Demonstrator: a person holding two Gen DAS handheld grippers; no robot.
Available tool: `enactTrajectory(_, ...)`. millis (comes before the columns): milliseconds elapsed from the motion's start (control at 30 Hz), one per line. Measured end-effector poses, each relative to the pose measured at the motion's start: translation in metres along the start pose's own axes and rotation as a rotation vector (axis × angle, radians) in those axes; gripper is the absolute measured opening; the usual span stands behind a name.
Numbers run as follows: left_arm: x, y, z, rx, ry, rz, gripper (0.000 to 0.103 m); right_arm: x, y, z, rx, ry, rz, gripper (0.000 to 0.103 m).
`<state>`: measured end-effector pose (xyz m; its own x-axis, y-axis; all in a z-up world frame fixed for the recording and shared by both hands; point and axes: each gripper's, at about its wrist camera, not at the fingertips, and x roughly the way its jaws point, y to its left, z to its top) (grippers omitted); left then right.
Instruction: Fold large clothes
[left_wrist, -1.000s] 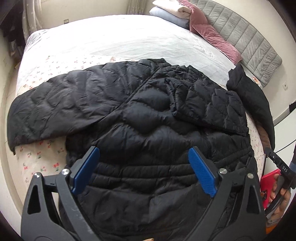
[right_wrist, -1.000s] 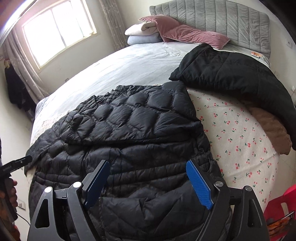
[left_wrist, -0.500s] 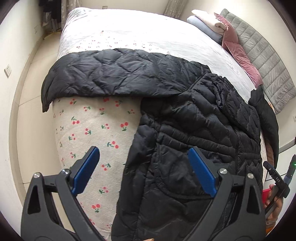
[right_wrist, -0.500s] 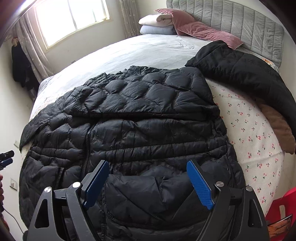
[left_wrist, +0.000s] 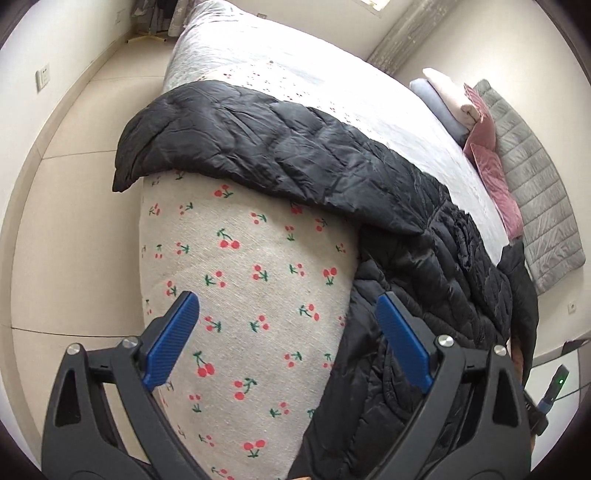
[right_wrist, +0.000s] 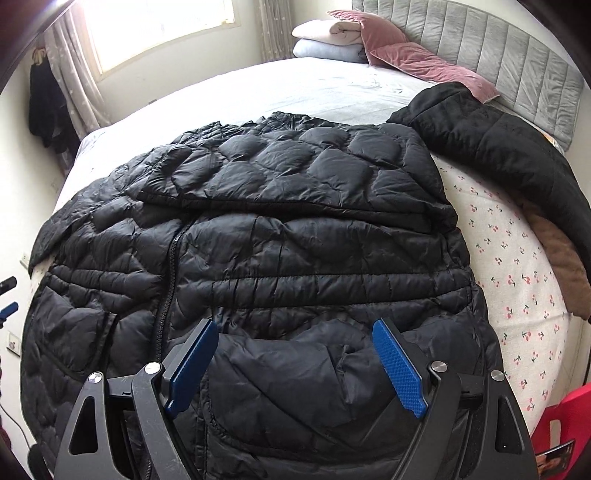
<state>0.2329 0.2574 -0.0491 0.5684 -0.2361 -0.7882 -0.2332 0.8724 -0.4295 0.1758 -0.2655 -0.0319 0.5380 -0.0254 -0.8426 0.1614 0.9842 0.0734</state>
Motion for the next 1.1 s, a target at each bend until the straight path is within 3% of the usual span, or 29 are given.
enactTrajectory(200,0.007,0.050,0.022,-0.206,-0.062,-0.073,0.096,0.004,0.000,0.001,0.004,0.003,-0.001,0.087)
enactTrajectory(367,0.034,0.072,0.045,-0.346,-0.111,-0.170,0.081,0.013,0.004,0.000,-0.007,0.026,-0.001,0.087)
enactTrajectory(500,0.054,0.084,0.068,-0.458,-0.174,-0.187,0.073,0.016,0.009,-0.001,-0.027,0.032,0.005,0.087)
enactTrajectory(533,0.057,0.088,0.073,-0.483,-0.189,-0.176,0.064,0.017,0.010,0.000,-0.031,0.033,0.003,0.087)
enactTrajectory(600,0.061,0.094,0.082,-0.527,-0.214,-0.131,0.033,0.018,0.009,-0.001,-0.033,0.034,0.000,0.087)
enactTrajectory(633,0.061,0.094,0.086,-0.533,-0.228,-0.103,0.009,0.019,0.008,0.000,-0.030,0.034,-0.001,0.087)
enactTrajectory(667,0.058,0.090,0.090,-0.523,-0.251,-0.082,0.007,0.019,0.008,0.000,-0.027,0.034,-0.001,0.087)
enactTrajectory(733,0.041,0.063,0.097,-0.420,-0.337,-0.038,0.005,0.021,0.006,0.000,-0.022,0.036,-0.002,0.087)
enactTrajectory(833,0.011,-0.012,0.106,-0.138,-0.454,0.020,0.005,0.022,0.004,0.000,-0.016,0.036,-0.002,0.087)
enactTrajectory(933,-0.010,-0.087,0.106,0.095,-0.504,-0.023,0.005,0.022,0.005,0.000,-0.015,0.037,0.006,0.087)
enactTrajectory(1100,-0.020,-0.200,0.095,0.353,-0.493,-0.135,0.005,0.020,0.007,-0.001,-0.022,0.033,0.018,0.087)
